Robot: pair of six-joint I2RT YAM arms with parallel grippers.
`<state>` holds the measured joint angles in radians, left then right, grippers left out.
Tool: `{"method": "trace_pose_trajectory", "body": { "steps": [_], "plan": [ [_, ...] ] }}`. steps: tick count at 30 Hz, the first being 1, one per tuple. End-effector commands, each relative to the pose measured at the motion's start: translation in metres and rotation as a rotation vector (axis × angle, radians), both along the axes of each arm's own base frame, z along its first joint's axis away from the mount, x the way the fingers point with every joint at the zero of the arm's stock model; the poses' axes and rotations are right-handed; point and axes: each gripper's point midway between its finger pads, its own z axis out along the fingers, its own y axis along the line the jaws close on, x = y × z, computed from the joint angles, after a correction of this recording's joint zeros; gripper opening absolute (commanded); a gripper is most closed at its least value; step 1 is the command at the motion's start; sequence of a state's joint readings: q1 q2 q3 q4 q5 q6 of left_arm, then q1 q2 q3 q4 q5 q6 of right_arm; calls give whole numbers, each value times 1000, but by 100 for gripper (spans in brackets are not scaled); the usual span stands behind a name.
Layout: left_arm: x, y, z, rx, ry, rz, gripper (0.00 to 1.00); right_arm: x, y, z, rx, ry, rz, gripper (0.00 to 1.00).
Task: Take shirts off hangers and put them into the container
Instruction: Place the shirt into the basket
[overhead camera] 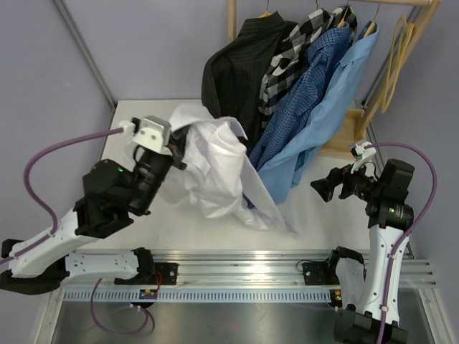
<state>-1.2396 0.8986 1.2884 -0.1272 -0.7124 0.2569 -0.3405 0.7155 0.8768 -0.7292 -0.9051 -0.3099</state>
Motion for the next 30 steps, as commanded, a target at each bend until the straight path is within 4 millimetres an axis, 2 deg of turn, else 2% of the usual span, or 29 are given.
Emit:
{"method": "trace_pose_trajectory", "body": {
  "steps": [1, 2, 4, 8, 9, 11, 12, 13, 15, 16, 20, 22, 23, 29, 30],
  "plan": [
    [9, 65, 70, -92, -111, 208, 0, 3, -3, 4, -13, -28, -18, 99],
    [6, 79, 94, -140, -150, 235, 0, 3, -3, 4, -13, -28, -17, 99],
    [7, 90, 114, -183, -185, 271, 0, 3, -4, 3, -13, -28, -20, 100],
    [3, 121, 170, -268, -290, 366, 0, 4, -4, 3, -13, -25, -22, 99],
    [-1, 138, 191, -312, -320, 399, 0, 4, -5, 3, -13, -23, -23, 99],
    [9, 127, 204, -269, -345, 429, 0, 4, -5, 3, -15, -26, -23, 99],
    [4, 146, 223, -307, -376, 466, 0, 4, -5, 3, -16, -25, -24, 99],
    [15, 131, 225, -274, -387, 473, 0, 4, -5, 3, -17, -26, -25, 99],
    [20, 141, 238, -267, -426, 533, 0, 4, -5, 2, -18, -26, -25, 99],
    [25, 139, 249, -274, -450, 546, 0, 4, -5, 3, -19, -27, -26, 99],
    [42, 153, 270, -302, -505, 613, 0, 4, -5, 2, -17, -24, -25, 99],
    [40, 157, 283, -338, -545, 599, 0, 4, -5, 2, -18, -24, -24, 99],
    [51, 154, 283, -330, -550, 612, 0, 5, -5, 1, -17, -22, -24, 99],
    [60, 157, 300, -439, -635, 572, 0, 6, -6, -1, -15, -12, -27, 99],
    [56, 158, 305, -462, -662, 556, 0, 6, -6, -1, -15, -12, -25, 99]
  ]
}}
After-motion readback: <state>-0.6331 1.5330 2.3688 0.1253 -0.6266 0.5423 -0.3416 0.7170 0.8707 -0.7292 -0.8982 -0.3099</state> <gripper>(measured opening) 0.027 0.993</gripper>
